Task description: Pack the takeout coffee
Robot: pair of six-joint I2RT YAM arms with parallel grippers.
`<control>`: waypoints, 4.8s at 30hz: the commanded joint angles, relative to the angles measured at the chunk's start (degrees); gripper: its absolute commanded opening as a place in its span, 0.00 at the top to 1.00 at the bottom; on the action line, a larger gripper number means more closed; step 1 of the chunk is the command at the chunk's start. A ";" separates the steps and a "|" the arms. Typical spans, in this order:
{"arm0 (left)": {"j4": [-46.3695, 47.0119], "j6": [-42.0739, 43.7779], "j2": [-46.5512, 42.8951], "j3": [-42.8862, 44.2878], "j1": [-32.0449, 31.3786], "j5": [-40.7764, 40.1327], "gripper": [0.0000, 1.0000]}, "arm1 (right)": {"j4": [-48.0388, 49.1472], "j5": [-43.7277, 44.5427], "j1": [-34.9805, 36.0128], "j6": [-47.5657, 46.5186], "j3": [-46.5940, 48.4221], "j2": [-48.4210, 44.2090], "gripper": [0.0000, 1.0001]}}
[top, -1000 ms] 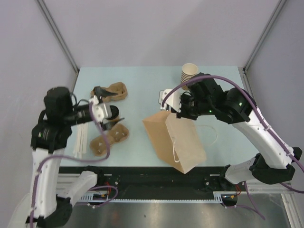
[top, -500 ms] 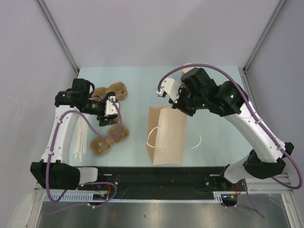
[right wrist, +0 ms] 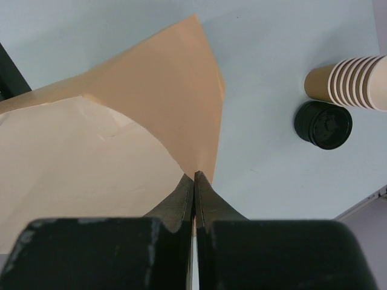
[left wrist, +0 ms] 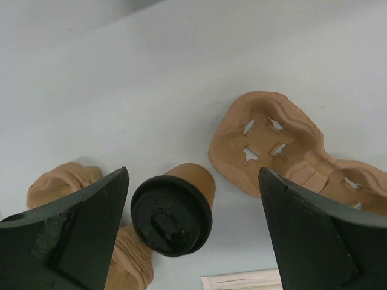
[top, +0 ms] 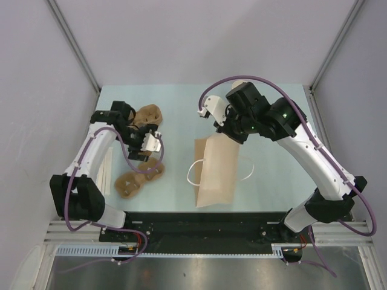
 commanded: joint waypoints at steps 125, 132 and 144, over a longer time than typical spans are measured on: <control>49.59 -31.29 -23.13 14.08 -69.25 -62.61 1.00 | -2.03 7.66 -3.25 7.51 10.96 13.81 1.00; 46.79 -31.02 -19.52 20.85 -71.35 -63.84 1.00 | -1.85 8.28 -3.69 7.52 11.04 14.08 1.00; 50.83 -26.28 -19.43 13.57 -75.57 -68.59 1.00 | -1.76 8.11 -3.78 7.69 11.57 13.99 1.00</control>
